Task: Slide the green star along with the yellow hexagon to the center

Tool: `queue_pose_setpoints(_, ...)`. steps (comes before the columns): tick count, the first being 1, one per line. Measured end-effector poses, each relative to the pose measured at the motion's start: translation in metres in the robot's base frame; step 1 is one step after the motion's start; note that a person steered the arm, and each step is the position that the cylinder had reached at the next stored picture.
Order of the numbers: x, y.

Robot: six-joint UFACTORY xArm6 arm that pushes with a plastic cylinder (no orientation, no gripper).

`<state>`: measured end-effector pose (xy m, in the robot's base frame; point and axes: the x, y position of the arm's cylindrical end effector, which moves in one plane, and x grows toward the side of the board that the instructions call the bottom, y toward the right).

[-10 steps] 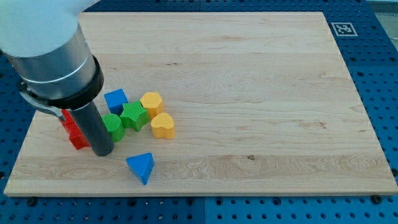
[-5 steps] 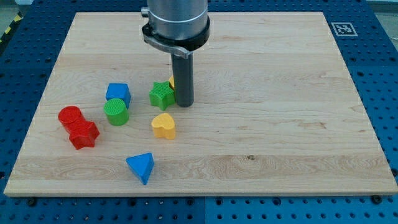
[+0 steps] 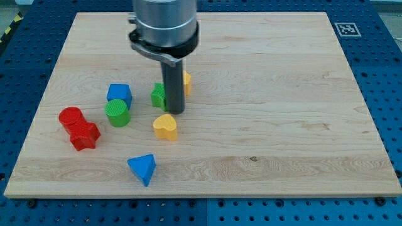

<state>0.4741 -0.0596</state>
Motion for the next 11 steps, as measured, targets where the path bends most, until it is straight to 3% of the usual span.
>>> queue_pose_setpoints(3,-0.018,-0.091)
queue_pose_setpoints(4,-0.033,-0.091)
queue_pose_setpoints(11,-0.033,0.08)
